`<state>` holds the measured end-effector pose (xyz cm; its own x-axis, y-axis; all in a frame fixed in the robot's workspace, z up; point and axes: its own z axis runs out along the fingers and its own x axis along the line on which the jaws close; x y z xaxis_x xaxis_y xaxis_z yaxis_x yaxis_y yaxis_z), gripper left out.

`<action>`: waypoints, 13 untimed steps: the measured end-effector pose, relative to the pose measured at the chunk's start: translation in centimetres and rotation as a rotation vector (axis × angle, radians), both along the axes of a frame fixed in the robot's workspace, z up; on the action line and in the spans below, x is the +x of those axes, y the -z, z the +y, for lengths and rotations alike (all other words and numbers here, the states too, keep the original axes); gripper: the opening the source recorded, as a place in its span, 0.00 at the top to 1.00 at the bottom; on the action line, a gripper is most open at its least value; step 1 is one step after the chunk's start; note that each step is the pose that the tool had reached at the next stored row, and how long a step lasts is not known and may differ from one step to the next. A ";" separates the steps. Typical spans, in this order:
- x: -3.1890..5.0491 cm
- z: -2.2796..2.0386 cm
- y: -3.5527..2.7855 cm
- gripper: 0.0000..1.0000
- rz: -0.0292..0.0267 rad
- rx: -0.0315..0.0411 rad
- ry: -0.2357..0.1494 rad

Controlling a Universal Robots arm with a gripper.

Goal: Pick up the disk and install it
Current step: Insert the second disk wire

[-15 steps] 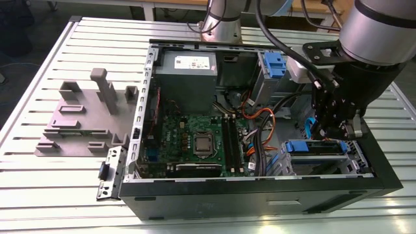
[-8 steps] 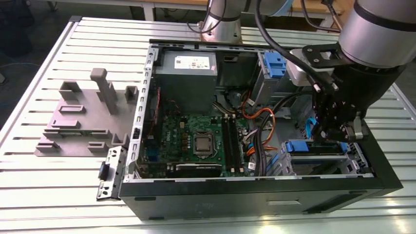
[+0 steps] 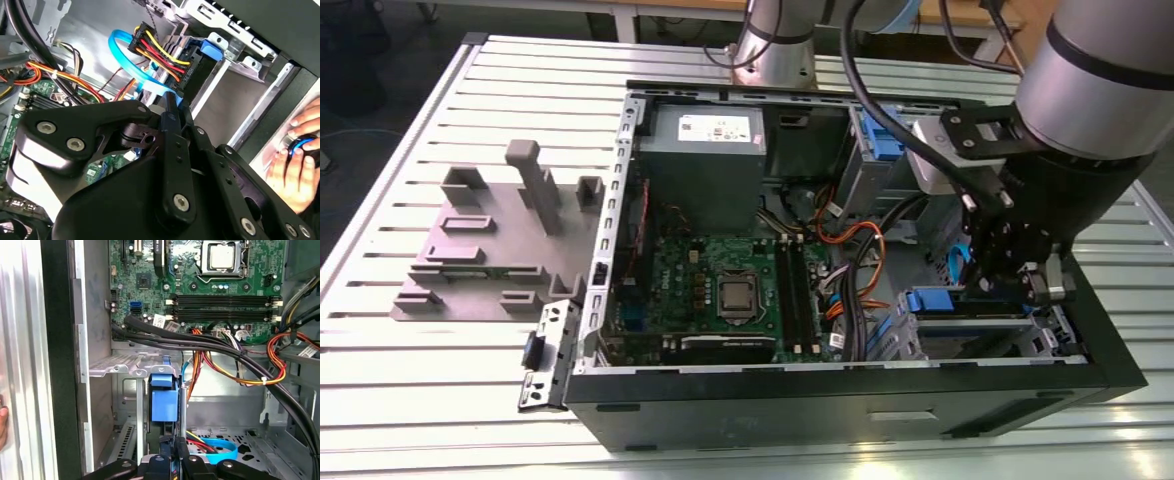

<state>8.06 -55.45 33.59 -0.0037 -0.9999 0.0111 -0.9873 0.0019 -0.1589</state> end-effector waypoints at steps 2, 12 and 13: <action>-0.02 -0.15 0.03 0.84 -0.0006 0.0144 0.000; -0.02 -0.28 0.38 0.84 -0.0007 0.0241 0.000; -0.02 -0.29 0.42 0.84 -0.0008 0.0243 0.000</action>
